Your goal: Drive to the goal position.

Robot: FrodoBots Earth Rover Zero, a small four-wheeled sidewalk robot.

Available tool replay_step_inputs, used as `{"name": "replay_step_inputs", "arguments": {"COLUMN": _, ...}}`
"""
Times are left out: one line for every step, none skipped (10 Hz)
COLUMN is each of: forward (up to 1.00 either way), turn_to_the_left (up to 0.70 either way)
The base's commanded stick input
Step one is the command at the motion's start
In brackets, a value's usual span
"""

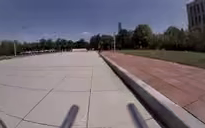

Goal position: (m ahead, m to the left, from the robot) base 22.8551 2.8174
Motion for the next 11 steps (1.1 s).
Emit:
{"name": "replay_step_inputs", "arguments": {"forward": 0.7, "turn_to_the_left": 0.0}}
{"name": "replay_step_inputs", "arguments": {"forward": 0.7, "turn_to_the_left": 0.0}}
{"name": "replay_step_inputs", "arguments": {"forward": 0.7, "turn_to_the_left": 0.0}}
{"name": "replay_step_inputs", "arguments": {"forward": 0.7, "turn_to_the_left": 0.0}}
{"name": "replay_step_inputs", "arguments": {"forward": 0.7, "turn_to_the_left": 0.0}}
{"name": "replay_step_inputs", "arguments": {"forward": 0.7, "turn_to_the_left": 0.0}}
{"name": "replay_step_inputs", "arguments": {"forward": 0.7, "turn_to_the_left": 0.0}}
{"name": "replay_step_inputs", "arguments": {"forward": 0.7, "turn_to_the_left": 0.0}}
{"name": "replay_step_inputs", "arguments": {"forward": 0.7, "turn_to_the_left": 0.0}}
{"name": "replay_step_inputs", "arguments": {"forward": 0.7, "turn_to_the_left": 0.0}}
{"name": "replay_step_inputs", "arguments": {"forward": 0.7, "turn_to_the_left": 0.0}}
